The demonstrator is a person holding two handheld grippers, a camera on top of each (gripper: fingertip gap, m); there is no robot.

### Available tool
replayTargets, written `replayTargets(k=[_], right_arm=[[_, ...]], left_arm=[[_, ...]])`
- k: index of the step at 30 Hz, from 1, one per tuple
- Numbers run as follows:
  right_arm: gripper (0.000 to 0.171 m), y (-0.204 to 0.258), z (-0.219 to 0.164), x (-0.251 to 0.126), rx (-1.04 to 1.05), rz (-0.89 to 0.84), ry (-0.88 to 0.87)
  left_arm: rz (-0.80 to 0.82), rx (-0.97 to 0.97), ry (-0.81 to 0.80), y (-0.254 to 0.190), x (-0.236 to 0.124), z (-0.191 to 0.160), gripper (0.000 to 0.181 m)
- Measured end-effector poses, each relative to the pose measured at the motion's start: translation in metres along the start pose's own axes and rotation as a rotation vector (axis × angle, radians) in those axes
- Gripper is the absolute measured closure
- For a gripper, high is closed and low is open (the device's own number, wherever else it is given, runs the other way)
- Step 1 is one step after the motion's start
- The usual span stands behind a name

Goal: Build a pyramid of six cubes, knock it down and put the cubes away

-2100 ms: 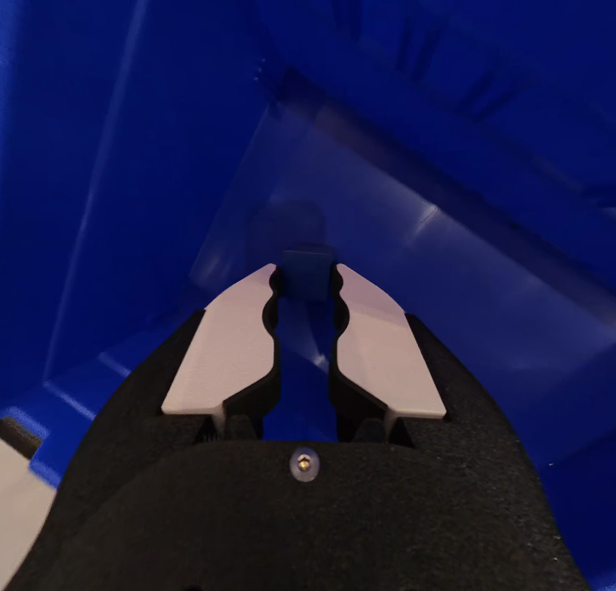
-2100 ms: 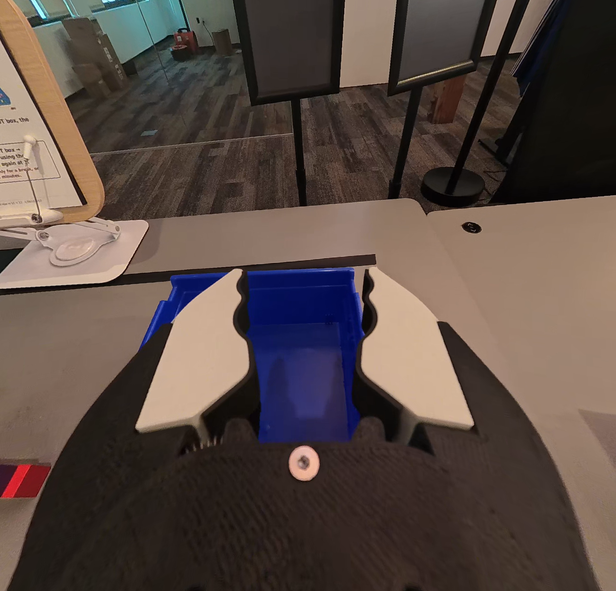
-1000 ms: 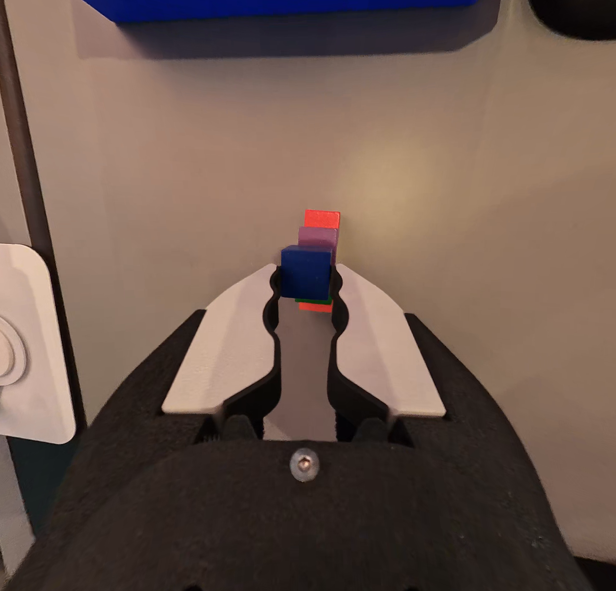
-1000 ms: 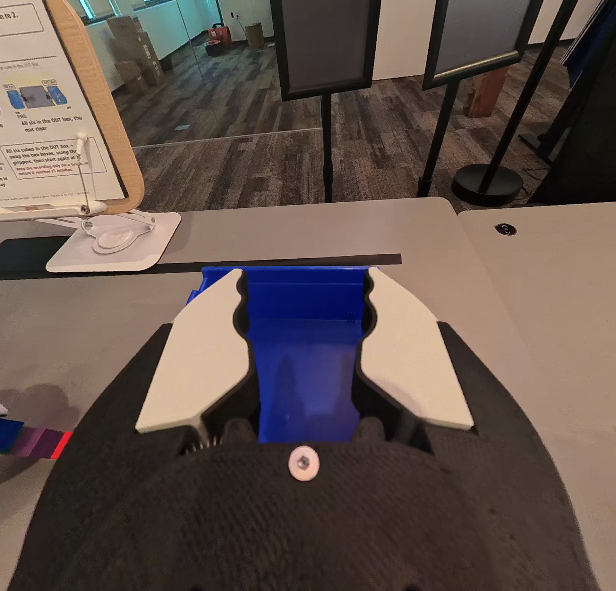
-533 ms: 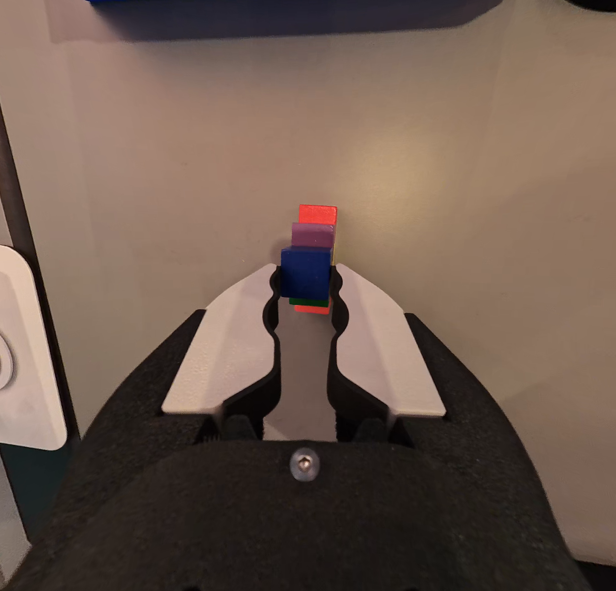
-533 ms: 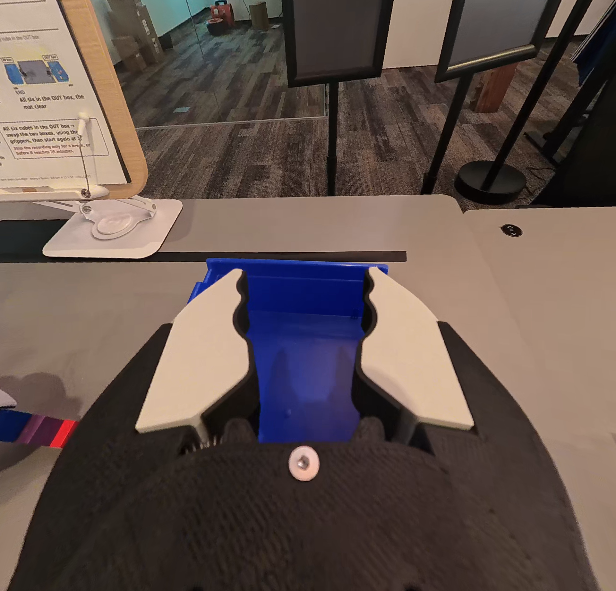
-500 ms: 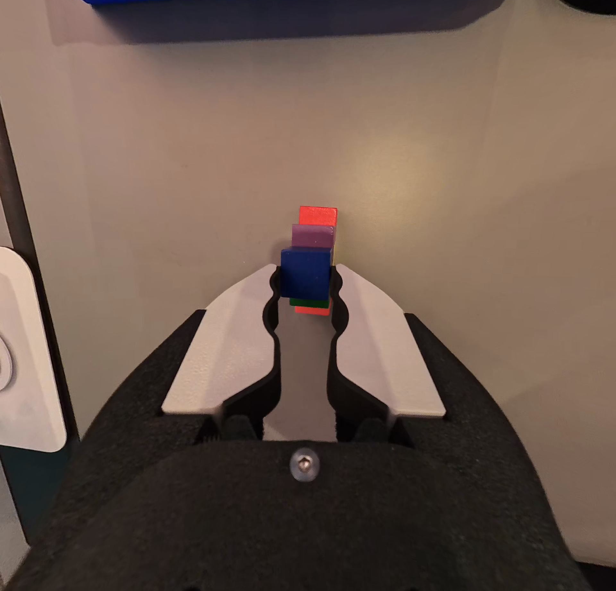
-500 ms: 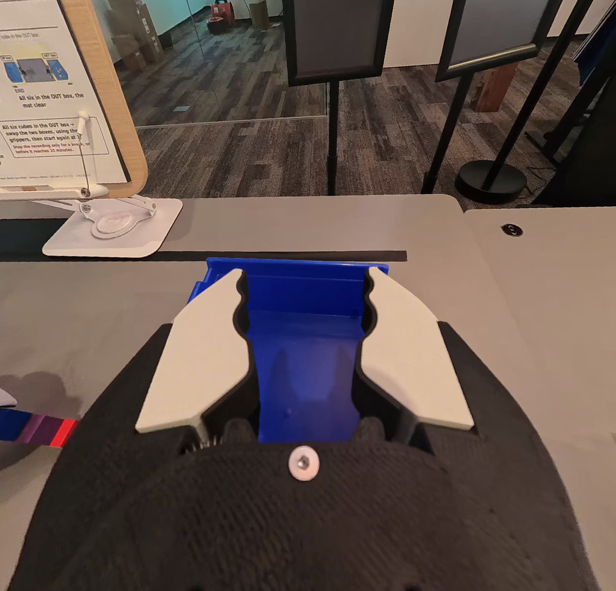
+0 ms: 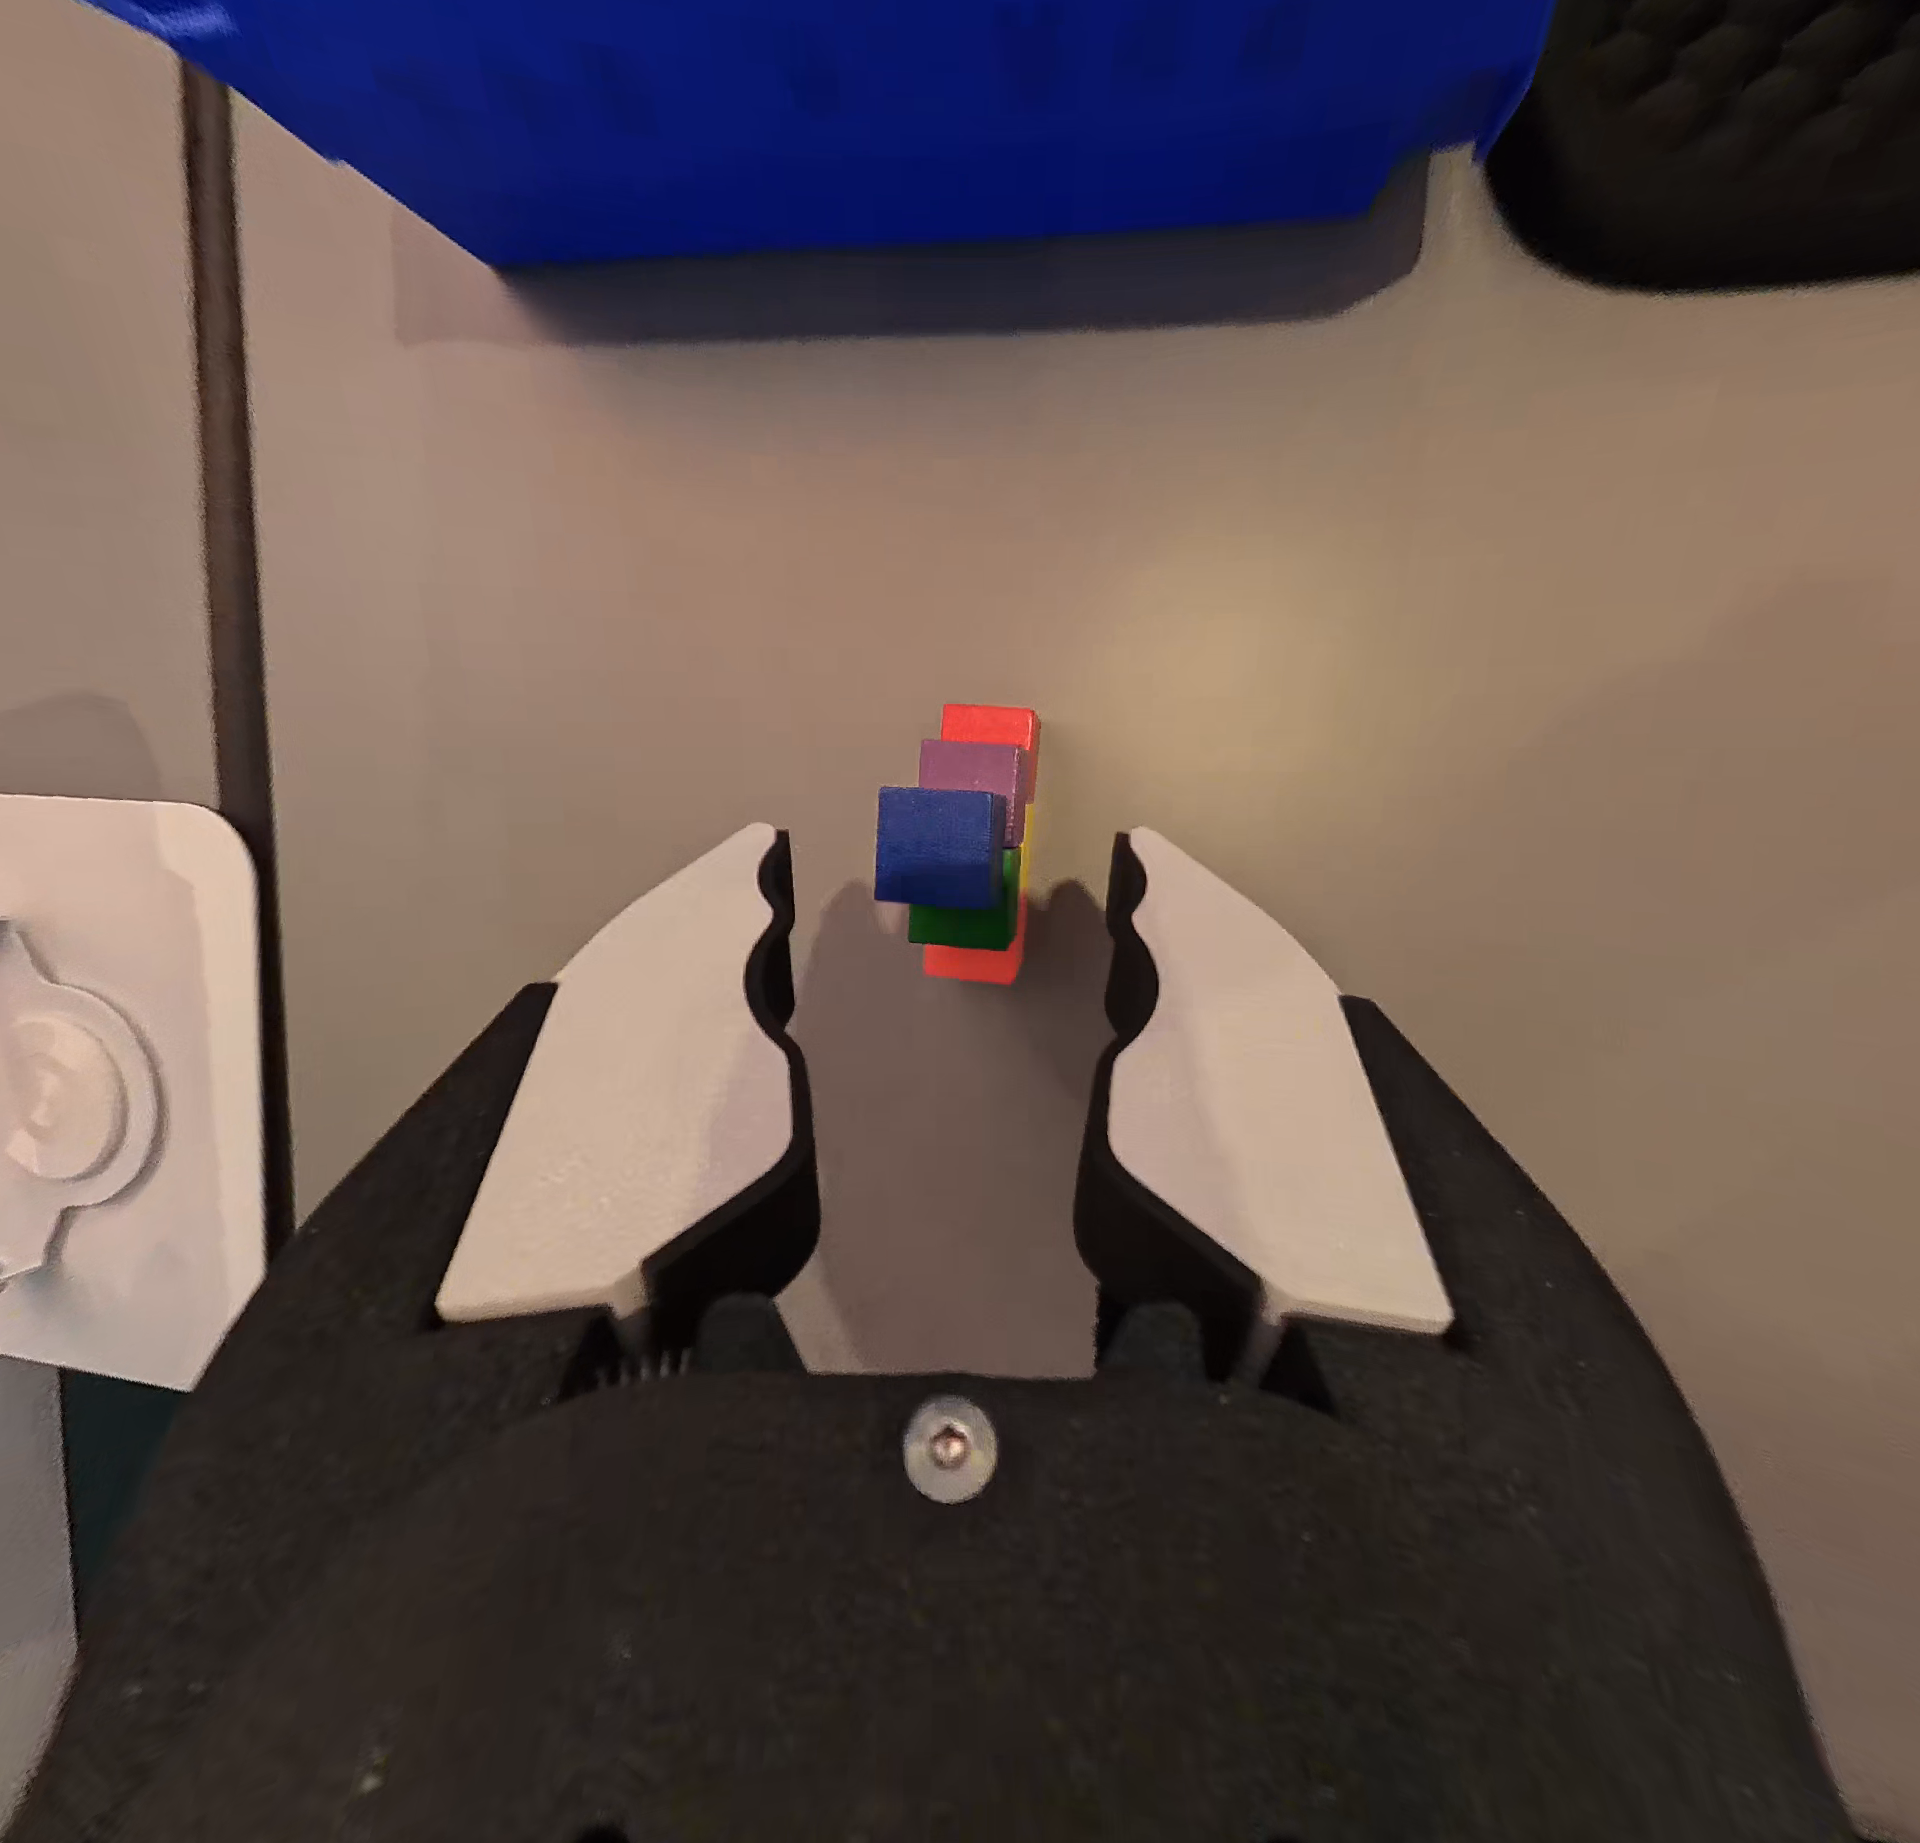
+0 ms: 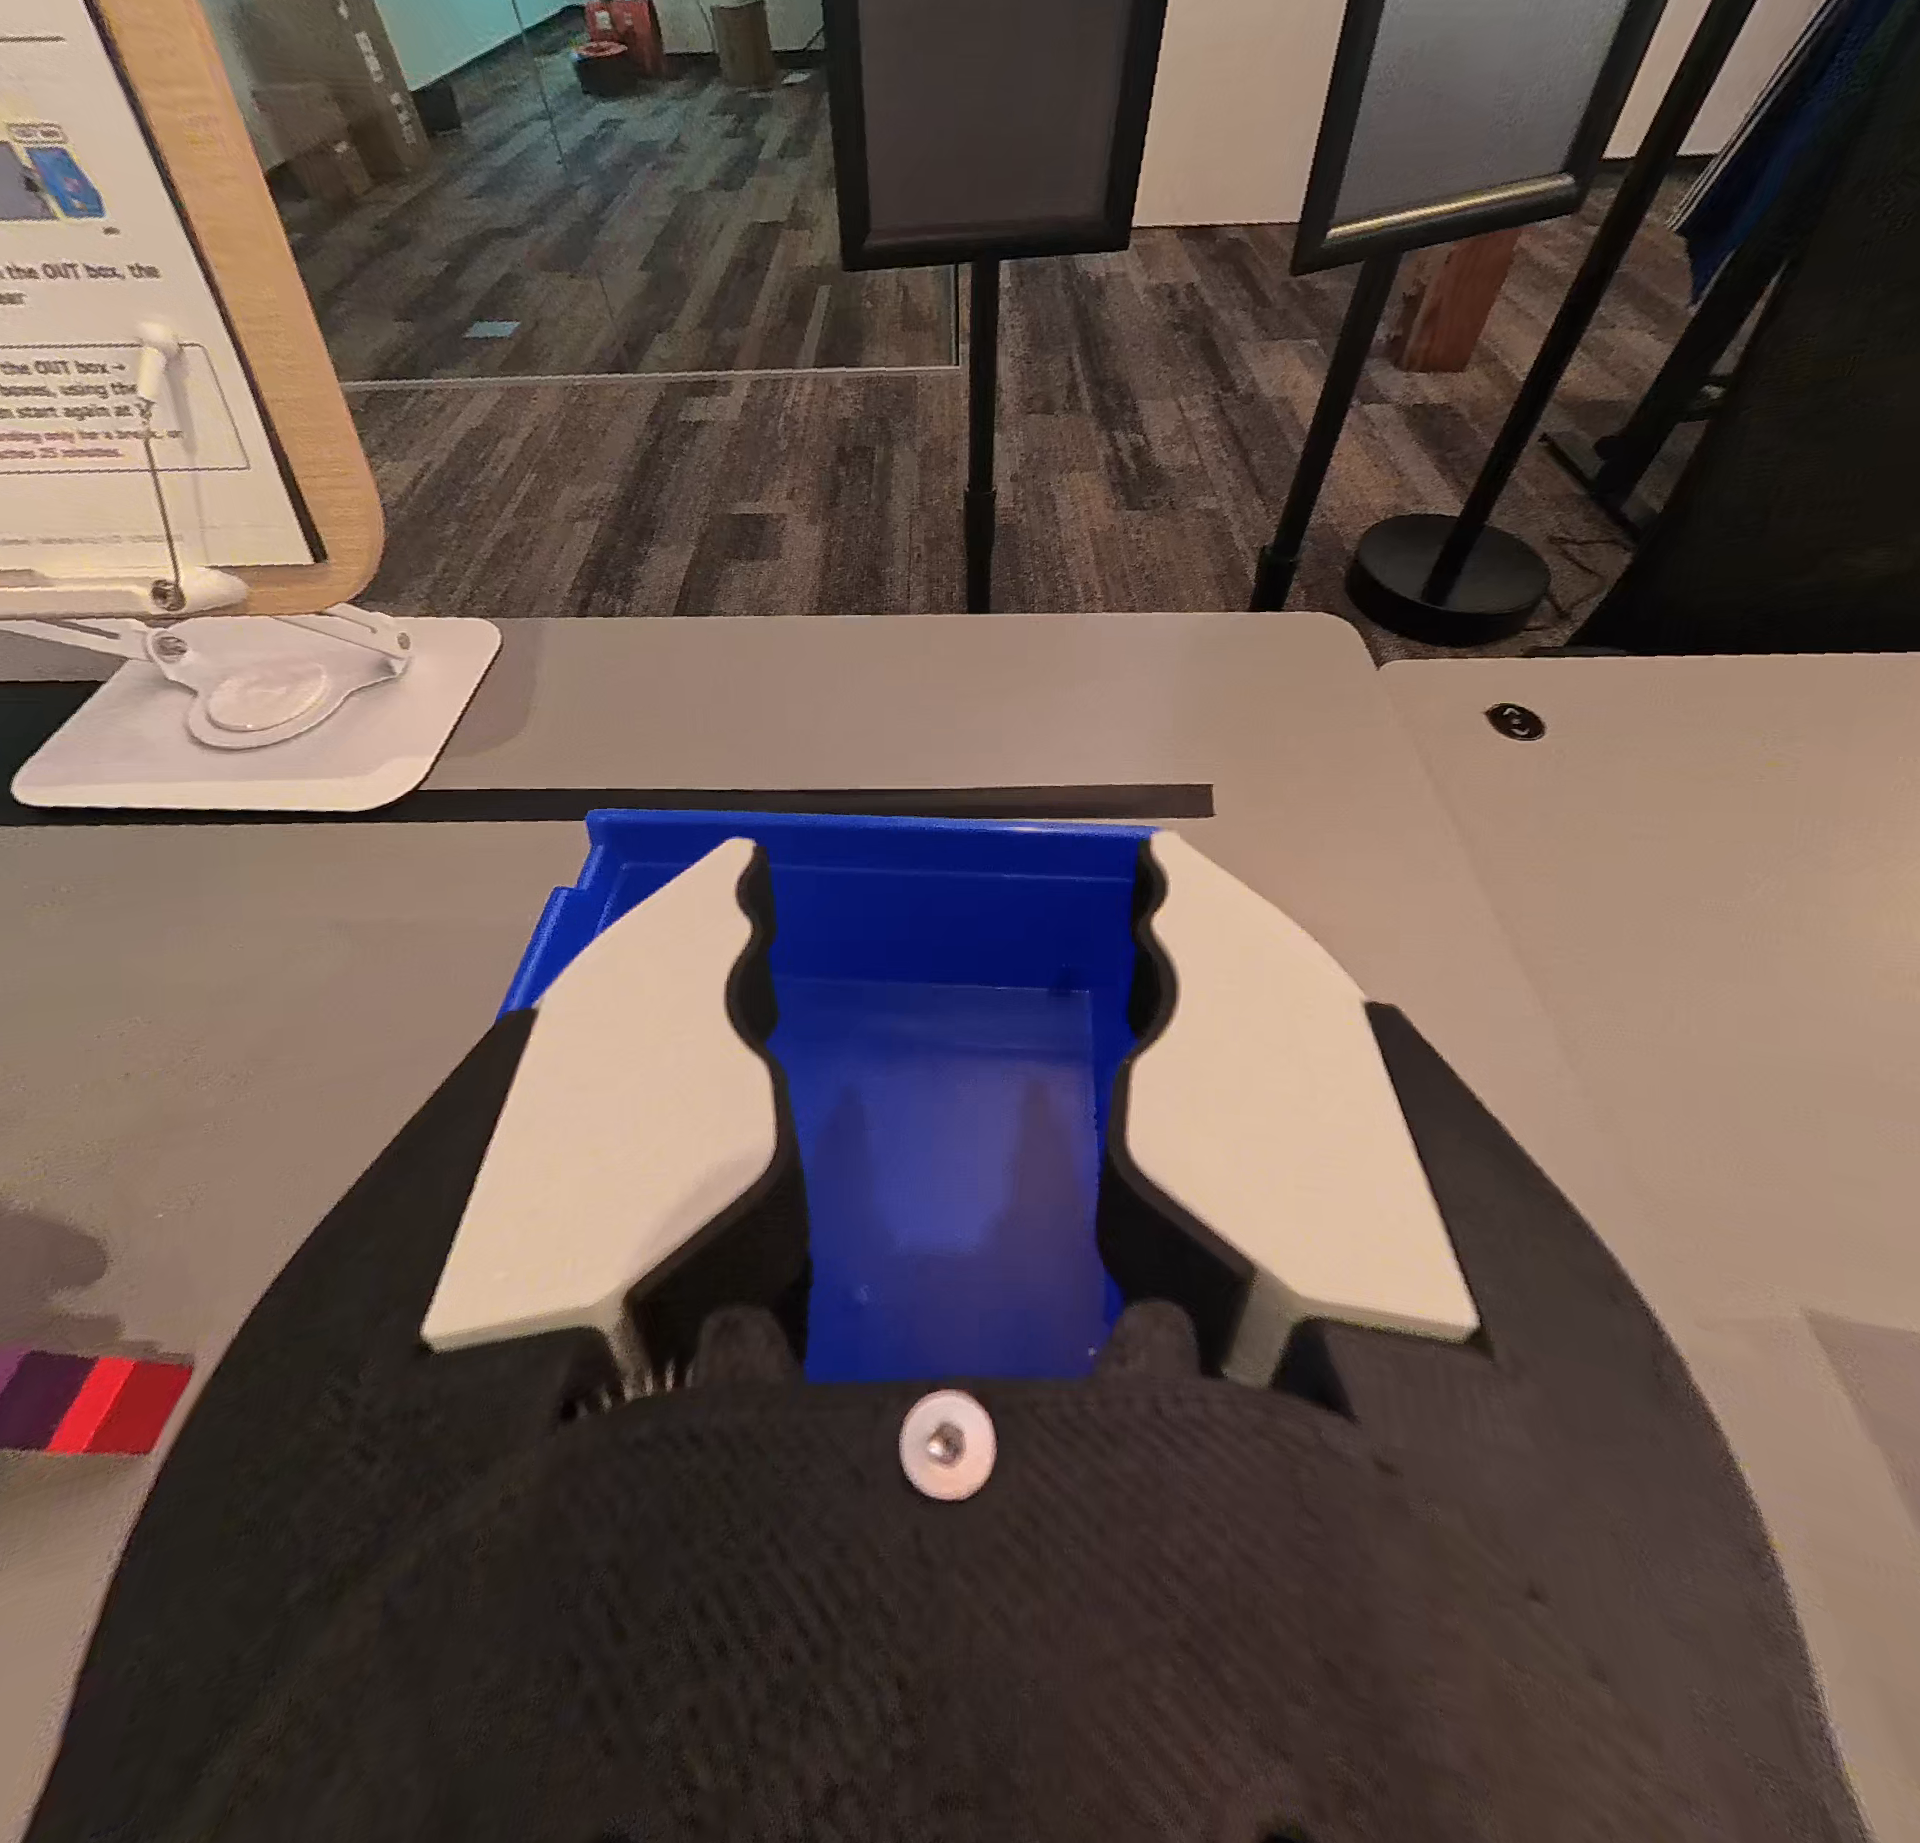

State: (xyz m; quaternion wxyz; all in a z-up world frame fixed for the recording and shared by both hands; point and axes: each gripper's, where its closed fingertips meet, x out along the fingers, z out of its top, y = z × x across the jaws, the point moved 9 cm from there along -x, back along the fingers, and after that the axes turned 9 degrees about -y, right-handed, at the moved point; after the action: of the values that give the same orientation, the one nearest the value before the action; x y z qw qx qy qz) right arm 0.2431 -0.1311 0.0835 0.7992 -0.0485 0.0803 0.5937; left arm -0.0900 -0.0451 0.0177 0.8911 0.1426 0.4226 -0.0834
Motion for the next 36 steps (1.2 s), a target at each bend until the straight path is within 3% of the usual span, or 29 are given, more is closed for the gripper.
replayTargets(k=[12,17,28,33,36], right_arm=[[0.104,0.002,0.007,-0.005,-0.068,-0.08,-0.054],[0.104,0.01,0.011,-0.006,-0.108,-0.093,-0.075],[0.1,0.055,0.029,-0.015,-0.286,0.016,-0.242],[0.088,0.083,0.031,-0.021,-0.341,0.136,-0.35],[0.085,0.098,0.03,-0.02,-0.356,0.192,-0.356]], left_arm=[[0.251,-0.085,-0.55,-0.015,-0.094,0.012,0.129],[0.353,-0.144,-0.713,-0.015,-0.127,0.008,0.121],[0.574,-0.152,-0.896,-0.021,-0.167,-0.009,0.108],[0.677,-0.089,-0.974,-0.023,-0.165,-0.031,0.122],[0.683,-0.12,-0.94,-0.019,-0.159,-0.038,0.12]])
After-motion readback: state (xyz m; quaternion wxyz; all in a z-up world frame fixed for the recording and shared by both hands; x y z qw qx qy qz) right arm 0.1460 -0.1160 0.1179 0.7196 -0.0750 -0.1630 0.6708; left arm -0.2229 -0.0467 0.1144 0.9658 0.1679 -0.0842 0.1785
